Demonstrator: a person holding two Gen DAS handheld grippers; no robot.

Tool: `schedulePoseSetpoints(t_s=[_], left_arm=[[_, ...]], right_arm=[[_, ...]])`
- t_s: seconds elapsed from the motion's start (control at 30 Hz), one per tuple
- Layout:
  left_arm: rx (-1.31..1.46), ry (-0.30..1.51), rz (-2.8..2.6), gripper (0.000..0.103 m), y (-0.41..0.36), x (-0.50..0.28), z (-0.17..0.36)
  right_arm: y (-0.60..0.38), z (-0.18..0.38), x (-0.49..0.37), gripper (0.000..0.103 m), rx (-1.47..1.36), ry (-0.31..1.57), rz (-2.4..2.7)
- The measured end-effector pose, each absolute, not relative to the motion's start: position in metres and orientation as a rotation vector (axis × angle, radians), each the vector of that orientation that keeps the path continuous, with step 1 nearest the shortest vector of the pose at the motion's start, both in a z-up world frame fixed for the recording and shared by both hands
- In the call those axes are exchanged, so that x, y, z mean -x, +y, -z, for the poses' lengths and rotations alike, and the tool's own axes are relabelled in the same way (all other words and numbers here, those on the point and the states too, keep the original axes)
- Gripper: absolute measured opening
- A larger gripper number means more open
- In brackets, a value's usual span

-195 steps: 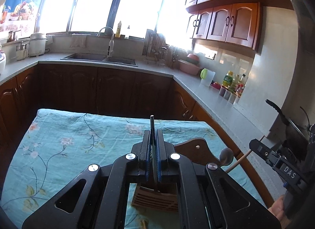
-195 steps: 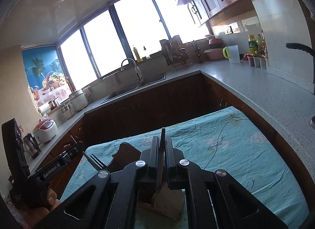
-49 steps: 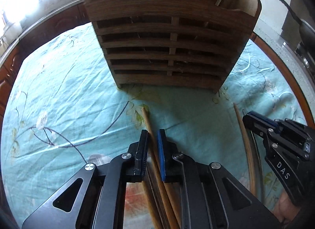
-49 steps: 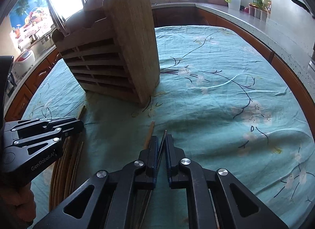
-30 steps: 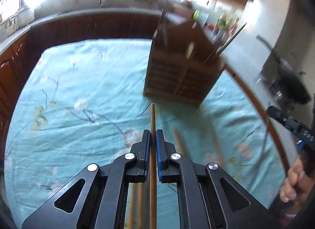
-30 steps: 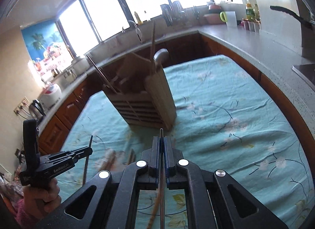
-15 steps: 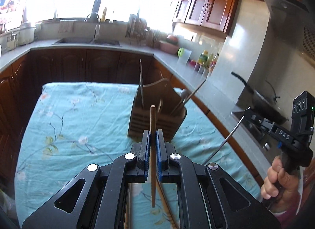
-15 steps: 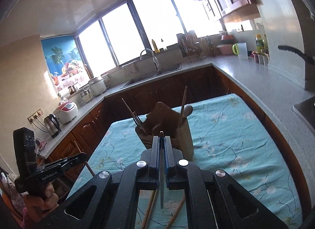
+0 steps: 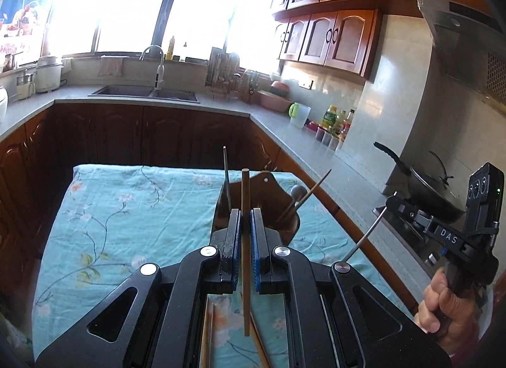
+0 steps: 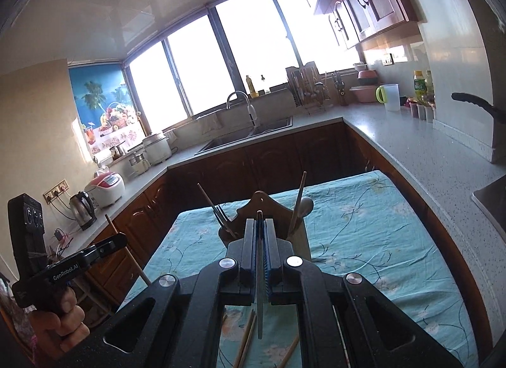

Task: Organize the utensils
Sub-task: 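Carry the chopsticks with the left tool into the holder while the right tool inserts its pair, then open both tools and pull them back from the holder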

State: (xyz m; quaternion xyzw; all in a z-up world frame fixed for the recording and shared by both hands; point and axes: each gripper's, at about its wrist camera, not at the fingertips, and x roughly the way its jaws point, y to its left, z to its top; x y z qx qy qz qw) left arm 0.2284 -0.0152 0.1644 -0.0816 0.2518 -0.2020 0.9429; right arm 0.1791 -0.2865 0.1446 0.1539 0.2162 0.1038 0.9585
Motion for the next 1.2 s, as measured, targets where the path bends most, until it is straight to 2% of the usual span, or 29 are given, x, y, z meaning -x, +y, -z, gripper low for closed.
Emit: schedulePoseSetpoints(t_s=[0.7,0.9,1.2], left_arm=[[0.240,0.328,0.321,0.005,-0.030,-0.324,-0.219],[0.230,0.313,0.263,0.005,-0.045,-0.350,-0.201],[0.226,0.399,0.253,0.005,-0.051,-0.355,-0.140]], right_arm=[[-0.299,-0.193,-0.245,0.004,-0.291,0.285,-0.132],[-0.294,-0.180,-0.268,0.004,-0.269,0.276,-0.106],[-0.283,-0.135,-0.279,0.004,-0.253,0.329,-0.098]])
